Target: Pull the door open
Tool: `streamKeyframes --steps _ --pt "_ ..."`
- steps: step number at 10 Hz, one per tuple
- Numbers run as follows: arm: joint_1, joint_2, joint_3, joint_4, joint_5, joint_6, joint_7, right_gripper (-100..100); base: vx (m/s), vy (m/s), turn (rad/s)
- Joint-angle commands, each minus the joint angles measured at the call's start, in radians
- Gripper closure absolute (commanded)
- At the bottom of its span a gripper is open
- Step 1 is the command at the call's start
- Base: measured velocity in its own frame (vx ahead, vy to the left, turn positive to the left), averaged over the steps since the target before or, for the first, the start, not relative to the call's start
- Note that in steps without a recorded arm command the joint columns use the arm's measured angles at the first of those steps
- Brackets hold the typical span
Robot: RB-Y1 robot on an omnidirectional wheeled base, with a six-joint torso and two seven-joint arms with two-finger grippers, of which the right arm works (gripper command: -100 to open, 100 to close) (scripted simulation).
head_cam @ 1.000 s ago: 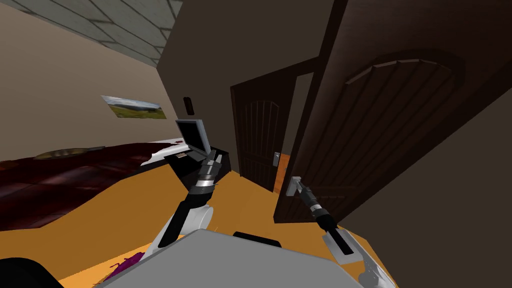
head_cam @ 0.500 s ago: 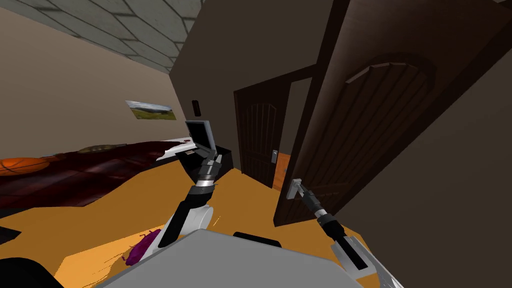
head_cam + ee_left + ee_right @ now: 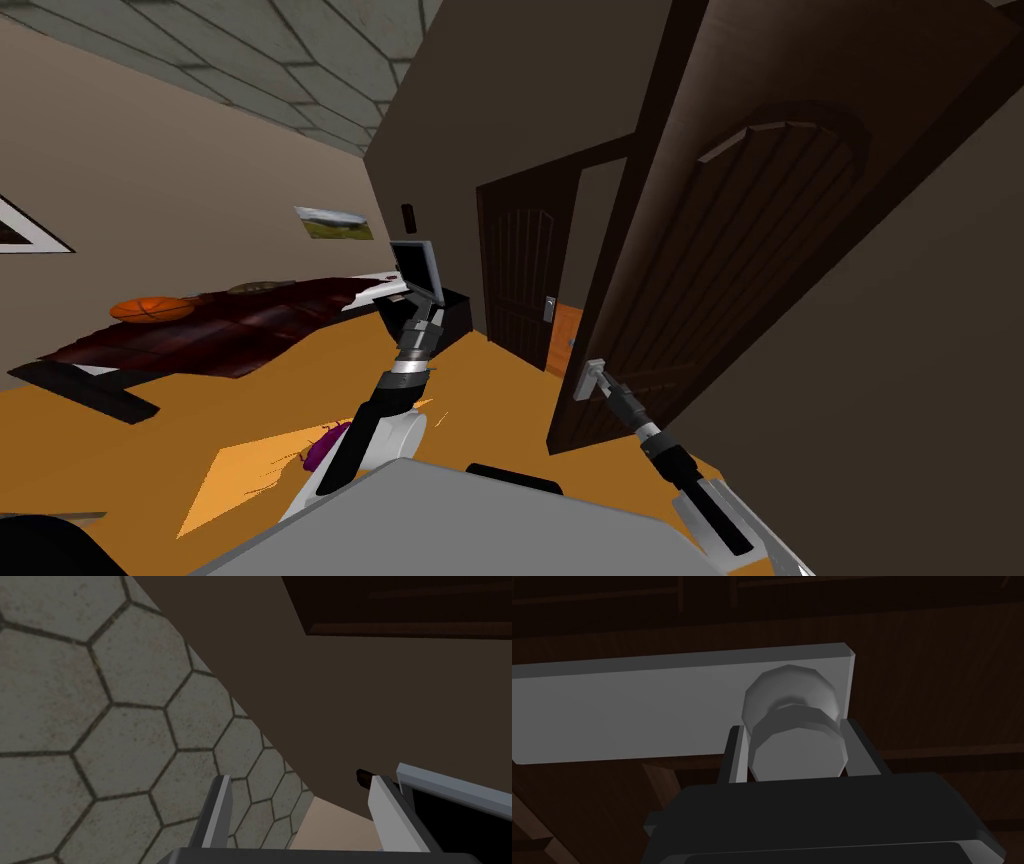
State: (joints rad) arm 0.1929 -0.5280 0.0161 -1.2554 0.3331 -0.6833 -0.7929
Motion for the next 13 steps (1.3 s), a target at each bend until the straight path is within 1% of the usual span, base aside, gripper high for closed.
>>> streamKeyframes --steps 1,3,5,6,7,10,13 --pt "0.007 -0.014 0.005 0.014 0.004 -0.036 -0.011 100 -0.219 -0.126 0.132" --pt "0.013 -0.032 0.007 0.024 0.006 -0.07 -0.024 100 -0.199 -0.153 0.117" --pt "0.017 -0.045 0.009 0.032 0.009 -0.096 -0.035 100 -0.192 -0.119 0.102" --pt "0.017 -0.041 0.009 0.03 0.009 -0.085 -0.03 100 -0.086 -0.055 0.019" --pt "0.017 -0.048 0.012 0.041 0.012 -0.103 -0.036 100 -0.13 -0.08 0.081" --pt "0.011 -0.062 0.015 0.061 0.016 -0.139 -0.047 100 -0.198 -0.134 0.174" --pt "0.007 -0.073 0.018 0.076 0.019 -0.165 -0.056 100 -0.165 -0.117 0.106"
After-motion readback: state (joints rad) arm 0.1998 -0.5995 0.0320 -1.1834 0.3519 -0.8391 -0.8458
